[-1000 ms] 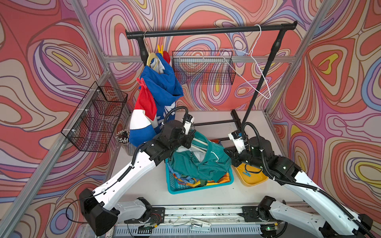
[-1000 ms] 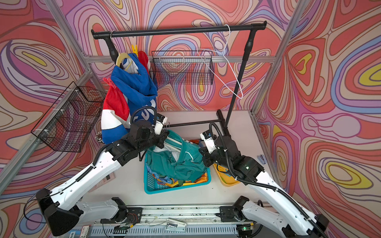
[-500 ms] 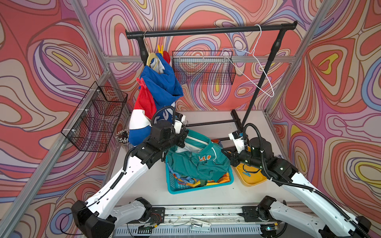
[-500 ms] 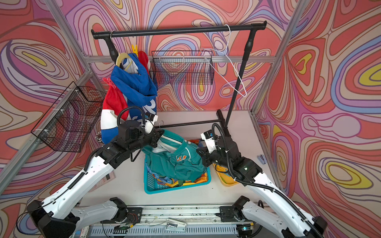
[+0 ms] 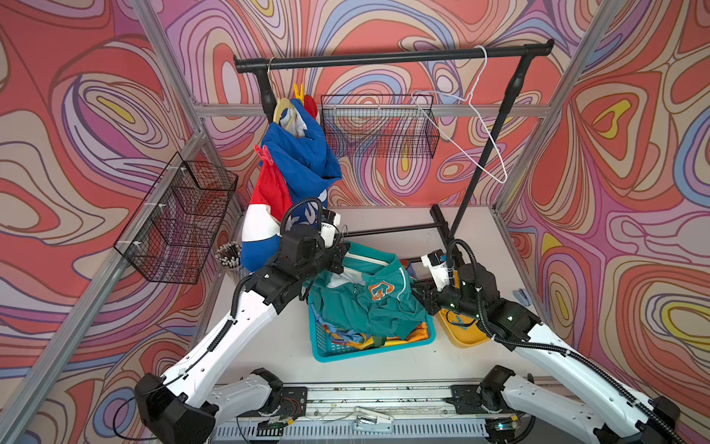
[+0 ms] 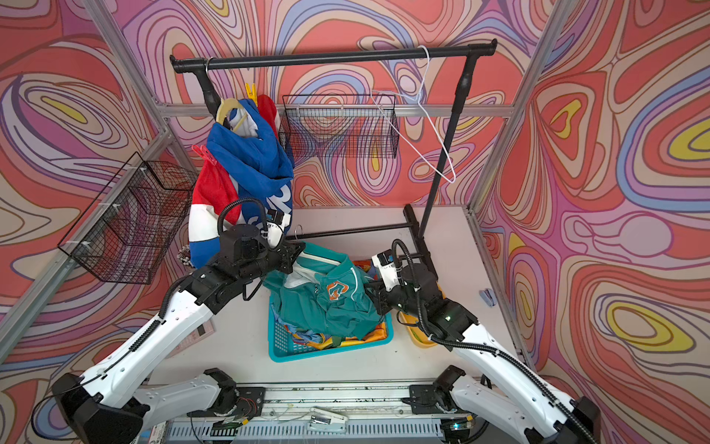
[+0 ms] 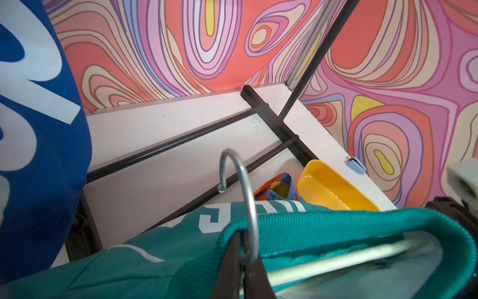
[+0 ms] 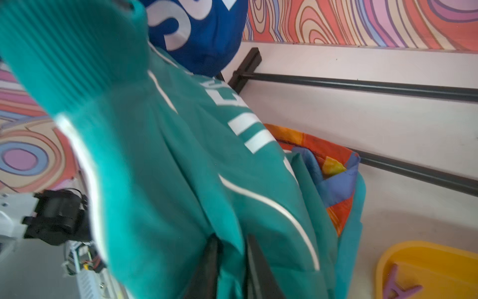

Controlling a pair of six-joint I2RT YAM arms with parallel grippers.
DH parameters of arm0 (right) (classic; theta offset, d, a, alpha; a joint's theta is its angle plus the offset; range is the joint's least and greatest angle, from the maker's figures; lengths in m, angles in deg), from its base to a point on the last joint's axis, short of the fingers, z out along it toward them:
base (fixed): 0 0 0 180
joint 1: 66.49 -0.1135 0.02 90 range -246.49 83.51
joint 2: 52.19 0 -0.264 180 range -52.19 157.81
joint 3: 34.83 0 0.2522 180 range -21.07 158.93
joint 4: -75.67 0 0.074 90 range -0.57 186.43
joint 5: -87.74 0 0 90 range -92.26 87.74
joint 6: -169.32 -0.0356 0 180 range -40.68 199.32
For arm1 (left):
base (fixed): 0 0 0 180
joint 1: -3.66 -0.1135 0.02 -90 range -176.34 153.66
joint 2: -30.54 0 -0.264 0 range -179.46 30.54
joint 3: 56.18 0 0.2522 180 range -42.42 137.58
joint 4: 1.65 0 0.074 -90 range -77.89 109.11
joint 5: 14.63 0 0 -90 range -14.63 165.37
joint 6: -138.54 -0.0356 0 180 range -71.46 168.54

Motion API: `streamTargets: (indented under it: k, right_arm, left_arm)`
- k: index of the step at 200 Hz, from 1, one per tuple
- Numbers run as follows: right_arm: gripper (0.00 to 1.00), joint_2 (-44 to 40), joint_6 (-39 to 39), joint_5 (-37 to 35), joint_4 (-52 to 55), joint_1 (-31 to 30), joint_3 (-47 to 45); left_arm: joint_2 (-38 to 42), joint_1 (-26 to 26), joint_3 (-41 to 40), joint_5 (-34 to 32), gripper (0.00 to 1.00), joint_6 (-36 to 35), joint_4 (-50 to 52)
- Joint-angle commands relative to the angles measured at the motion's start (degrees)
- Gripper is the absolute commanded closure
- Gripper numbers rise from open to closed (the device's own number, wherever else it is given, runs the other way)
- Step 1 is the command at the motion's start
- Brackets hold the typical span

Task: Remove the clothespins securing jackets to the hanger
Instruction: Remove the jacket from the hanger.

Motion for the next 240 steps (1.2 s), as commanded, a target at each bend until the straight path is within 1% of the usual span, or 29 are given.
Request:
streamTargets:
  k: [1, 11, 23, 31, 54, 57, 67, 79, 93, 117, 143, 161, 187, 201, 210, 218, 240]
  right_arm:
    - [0.71, -2.64, 1.5, -2.93, 3.42, 0.29, 1.43]
    - [0.65, -3.46, 2.52, -3.92, 5.13, 0.31, 2.95]
    - [0.52, -3.7, 3.46, -4.98, 8.24, 0.35, 5.02]
    - [0.47, -3.86, 4.01, -6.16, 10.07, 0.34, 6.29]
    - [0.43, -5.28, 5.5, -9.21, 13.65, 0.35, 8.66]
    - [0.43, -5.46, 5.74, -9.57, 14.04, 0.29, 8.98]
    - [0.42, -5.82, 6.68, -9.9, 15.37, 0.33, 10.04]
    - [0.42, -5.62, 7.61, -8.88, 16.53, 0.34, 11.13]
    - [0.41, -4.36, 8.56, -6.12, 17.39, 0.33, 12.15]
    - [0.41, -2.12, 8.87, -2.81, 16.95, 0.35, 12.29]
    - [0.4, -0.55, 8.49, -1.8, 14.86, 0.26, 11.56]
    - [0.42, 0.61, 8.17, -0.28, 13.93, 0.26, 11.74]
    - [0.43, 1.67, 8.11, 0.17, 13.31, 0.24, 11.91]
    - [0.47, 2.86, 8.1, 1.62, 12.59, 0.26, 11.91]
    - [0.5, 3.83, 7.85, 2.55, 11.81, 0.26, 11.91]
    - [0.55, 4.74, 7.61, 3.39, 10.88, 0.26, 11.91]
    - [0.77, 5.23, 7.3, 3.03, 10.65, 0.26, 11.85]
  left_arm:
    - [0.8, -0.52, 2.31, 1.49, 1.0, 4.07, -5.22]
    - [0.35, -0.49, 2.09, 1.45, 1.0, 4.38, -5.23]
    - [-0.26, -0.5, 1.92, 1.65, 1.0, 4.68, -5.39]
    - [-0.67, -0.55, 2.25, 1.69, 1.0, 4.69, -4.74]
    - [-1.43, -0.55, 3.25, -0.11, 1.0, 3.76, -3.08]
    - [-1.43, -0.52, 3.34, -0.31, 1.0, 3.61, -1.71]
    - [-1.7, -0.53, 3.67, -0.87, 1.0, 3.08, -0.68]
    - [-2.05, -0.53, 4.33, -1.2, 1.0, 2.69, 0.23]
    - [-2.56, -0.55, 4.99, -1.33, 1.0, 2.49, 0.92]
    - [-3.55, -0.55, 5.87, -0.91, 1.0, 2.49, 1.68]
    - [-4.17, -0.46, 5.94, -1.25, 1.0, 2.5, 1.83]
    - [-4.57, -0.31, 6.24, -1.73, 1.0, 2.32, 2.13]
    - [-4.73, -0.12, 6.49, -2.26, 1.0, 2.16, 2.08]
    - [-4.84, 0.1, 6.6, -2.07, 1.0, 2.08, 1.73]
    - [-5.01, 0.32, 6.73, -1.97, 1.0, 2.14, 1.35]
    - [-5.16, 0.49, 7.01, -1.93, 1.0, 2.07, 1.33]
    - [-5.4, 0.68, 7.62, -1.54, 1.0, 2.29, 1.49]
